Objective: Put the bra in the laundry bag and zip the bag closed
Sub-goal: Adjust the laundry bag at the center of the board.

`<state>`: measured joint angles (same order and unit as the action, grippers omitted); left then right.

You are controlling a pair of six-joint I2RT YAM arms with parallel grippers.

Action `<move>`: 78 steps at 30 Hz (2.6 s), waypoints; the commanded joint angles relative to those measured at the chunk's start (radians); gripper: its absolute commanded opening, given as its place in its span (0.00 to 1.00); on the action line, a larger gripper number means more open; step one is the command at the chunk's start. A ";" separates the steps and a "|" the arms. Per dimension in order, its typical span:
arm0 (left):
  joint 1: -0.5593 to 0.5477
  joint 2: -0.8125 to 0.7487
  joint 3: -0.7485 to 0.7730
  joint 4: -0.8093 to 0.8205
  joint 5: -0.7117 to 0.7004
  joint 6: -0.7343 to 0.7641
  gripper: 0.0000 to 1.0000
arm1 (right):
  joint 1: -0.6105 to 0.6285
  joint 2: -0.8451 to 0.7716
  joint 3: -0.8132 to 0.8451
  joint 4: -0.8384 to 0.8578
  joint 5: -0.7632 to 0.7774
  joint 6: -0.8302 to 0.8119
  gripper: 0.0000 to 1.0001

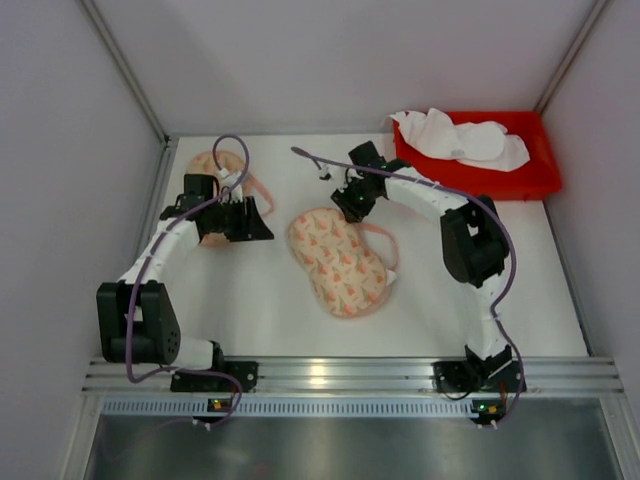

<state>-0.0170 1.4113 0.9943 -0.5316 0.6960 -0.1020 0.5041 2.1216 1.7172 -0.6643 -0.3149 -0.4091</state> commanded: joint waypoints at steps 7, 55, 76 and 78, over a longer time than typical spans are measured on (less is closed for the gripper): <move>0.009 0.269 0.300 0.042 0.005 0.047 0.44 | 0.071 -0.215 -0.031 0.112 0.050 0.061 0.44; -0.106 0.173 0.129 -0.044 0.243 0.177 0.37 | -0.108 -0.371 -0.495 -0.070 -0.401 0.047 0.35; -0.287 0.426 0.262 0.019 0.267 0.232 0.45 | -0.116 -0.336 -0.366 -0.020 -0.388 0.145 0.38; -0.317 0.442 0.274 0.019 0.261 0.246 0.45 | -0.136 -0.364 -0.383 -0.032 -0.391 0.154 0.42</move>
<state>-0.2996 1.8408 1.2205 -0.5453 0.9474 0.0891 0.3973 1.8721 1.3350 -0.6964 -0.6827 -0.2691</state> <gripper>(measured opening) 0.446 0.407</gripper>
